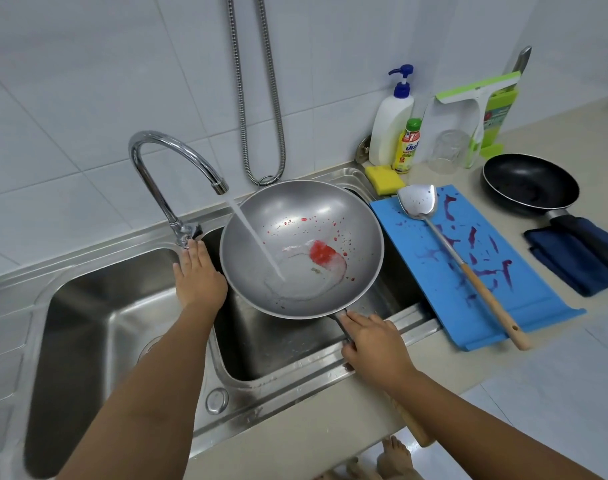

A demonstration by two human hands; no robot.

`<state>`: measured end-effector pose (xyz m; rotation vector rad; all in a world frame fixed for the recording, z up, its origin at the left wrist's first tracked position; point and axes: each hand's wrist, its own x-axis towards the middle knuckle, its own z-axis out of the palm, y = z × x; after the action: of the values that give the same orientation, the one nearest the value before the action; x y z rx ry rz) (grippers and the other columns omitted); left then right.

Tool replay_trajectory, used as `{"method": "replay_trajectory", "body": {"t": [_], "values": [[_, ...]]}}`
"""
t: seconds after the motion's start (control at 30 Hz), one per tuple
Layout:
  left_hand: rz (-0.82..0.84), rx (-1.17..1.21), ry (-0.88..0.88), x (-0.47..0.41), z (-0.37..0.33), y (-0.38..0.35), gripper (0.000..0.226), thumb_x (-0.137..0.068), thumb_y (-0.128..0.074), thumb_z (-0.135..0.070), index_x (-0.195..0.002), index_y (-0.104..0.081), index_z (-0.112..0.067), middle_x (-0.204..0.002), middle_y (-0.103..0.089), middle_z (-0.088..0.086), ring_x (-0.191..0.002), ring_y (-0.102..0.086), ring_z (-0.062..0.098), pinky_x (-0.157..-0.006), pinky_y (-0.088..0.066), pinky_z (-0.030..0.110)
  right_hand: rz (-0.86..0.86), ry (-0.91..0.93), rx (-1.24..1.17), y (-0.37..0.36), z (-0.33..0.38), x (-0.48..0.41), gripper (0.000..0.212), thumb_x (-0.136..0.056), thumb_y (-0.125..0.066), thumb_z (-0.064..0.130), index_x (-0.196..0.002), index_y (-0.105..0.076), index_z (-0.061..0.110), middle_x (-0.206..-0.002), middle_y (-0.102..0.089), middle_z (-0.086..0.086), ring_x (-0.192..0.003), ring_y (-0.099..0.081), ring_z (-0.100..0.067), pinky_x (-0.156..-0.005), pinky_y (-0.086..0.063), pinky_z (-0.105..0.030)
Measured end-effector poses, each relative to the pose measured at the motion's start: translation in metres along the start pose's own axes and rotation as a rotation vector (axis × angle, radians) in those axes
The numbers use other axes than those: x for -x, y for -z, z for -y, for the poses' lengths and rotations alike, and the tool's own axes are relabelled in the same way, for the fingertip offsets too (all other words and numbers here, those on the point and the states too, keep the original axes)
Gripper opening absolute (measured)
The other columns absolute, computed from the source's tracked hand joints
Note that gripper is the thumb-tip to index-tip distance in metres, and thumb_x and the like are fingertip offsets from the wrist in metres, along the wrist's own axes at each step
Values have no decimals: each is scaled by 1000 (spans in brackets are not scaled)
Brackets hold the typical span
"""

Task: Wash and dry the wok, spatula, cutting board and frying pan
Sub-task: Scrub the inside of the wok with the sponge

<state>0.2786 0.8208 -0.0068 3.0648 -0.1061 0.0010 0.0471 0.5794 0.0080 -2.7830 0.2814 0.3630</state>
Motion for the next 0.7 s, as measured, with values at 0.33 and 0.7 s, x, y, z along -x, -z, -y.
{"method": "replay_trajectory", "body": {"t": [0.33, 0.7], "values": [[27, 2, -11, 5, 1, -6, 73, -94, -38, -14, -155, 2, -9, -162, 8, 9, -150, 6, 25, -121, -2, 46, 6, -4, 8, -2, -1, -1, 56, -100, -36, 39, -154, -23, 31, -158, -30, 8, -138, -34, -16, -115, -23, -33], [29, 9, -12, 7, 0, -10, 72, -94, -36, -11, -154, 3, -9, -162, 11, 9, -149, 8, 24, -121, -1, 45, 9, -7, 3, -2, -1, -2, 56, -100, -37, 39, -154, -23, 31, -158, -30, 9, -139, -34, -15, -116, -23, -33]]}}
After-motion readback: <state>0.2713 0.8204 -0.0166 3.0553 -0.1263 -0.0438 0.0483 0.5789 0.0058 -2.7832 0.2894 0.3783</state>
